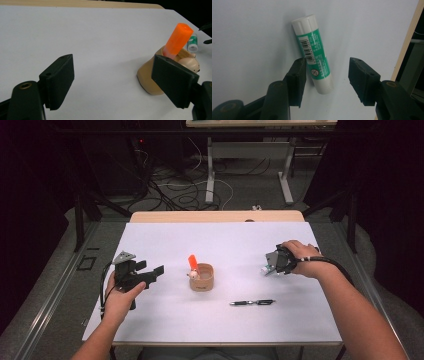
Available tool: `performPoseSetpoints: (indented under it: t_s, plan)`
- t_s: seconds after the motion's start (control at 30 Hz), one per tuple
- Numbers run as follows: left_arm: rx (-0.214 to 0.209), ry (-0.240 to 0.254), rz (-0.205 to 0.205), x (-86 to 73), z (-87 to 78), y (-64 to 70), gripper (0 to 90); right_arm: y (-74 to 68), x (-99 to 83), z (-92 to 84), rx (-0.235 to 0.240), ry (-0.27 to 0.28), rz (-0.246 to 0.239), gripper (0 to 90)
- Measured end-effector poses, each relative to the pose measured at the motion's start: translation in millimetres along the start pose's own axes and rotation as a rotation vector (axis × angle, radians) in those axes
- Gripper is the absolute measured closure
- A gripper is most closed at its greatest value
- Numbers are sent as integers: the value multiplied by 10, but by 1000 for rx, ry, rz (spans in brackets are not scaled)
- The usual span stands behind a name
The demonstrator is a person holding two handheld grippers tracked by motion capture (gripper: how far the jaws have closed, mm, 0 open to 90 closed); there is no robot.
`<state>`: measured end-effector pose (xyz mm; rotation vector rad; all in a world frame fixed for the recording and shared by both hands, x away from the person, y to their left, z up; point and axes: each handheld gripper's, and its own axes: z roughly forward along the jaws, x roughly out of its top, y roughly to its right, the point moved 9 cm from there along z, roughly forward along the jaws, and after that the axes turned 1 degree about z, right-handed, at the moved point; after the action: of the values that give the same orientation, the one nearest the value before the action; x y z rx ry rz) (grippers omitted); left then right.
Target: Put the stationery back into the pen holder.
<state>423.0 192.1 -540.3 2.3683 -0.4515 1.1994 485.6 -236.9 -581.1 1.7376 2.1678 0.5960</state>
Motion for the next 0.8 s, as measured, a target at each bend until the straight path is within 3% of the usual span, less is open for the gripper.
performPoseSetpoints:
  t_s: [0.03,0.07,0.1,0.17,0.2,0.37,0.4,0.53,0.63,0.8]
  plan:
    - [0,-1,0,-2,0,-1,190,-22,-7,9,5,-4,13,490]
    - [1,-2,1,-3,1,-3,189,4,29,60,-58,63,18,491]
    - [2,-3,1,-5,3,-6,190,-8,22,74,-50,62,17,491]
    - [-1,-5,-1,-8,5,-6,189,-27,-40,50,8,-20,-17,491]
    - [2,-5,-1,-8,7,-8,189,-43,-56,49,16,-38,-5,492]
    - [2,-6,-3,-12,7,-19,190,-30,-63,105,2,-30,-14,495]
    - [3,-7,-3,-13,7,-24,190,-11,-34,156,-43,25,-14,495]
    - [12,8,-5,-6,18,-29,190,-42,-98,150,22,-54,-24,495]
    - [9,6,-1,-12,26,-19,190,-42,-99,197,18,-34,-20,496]
    - [11,0,1,-21,34,-18,190,-68,-129,261,28,-47,-22,495]
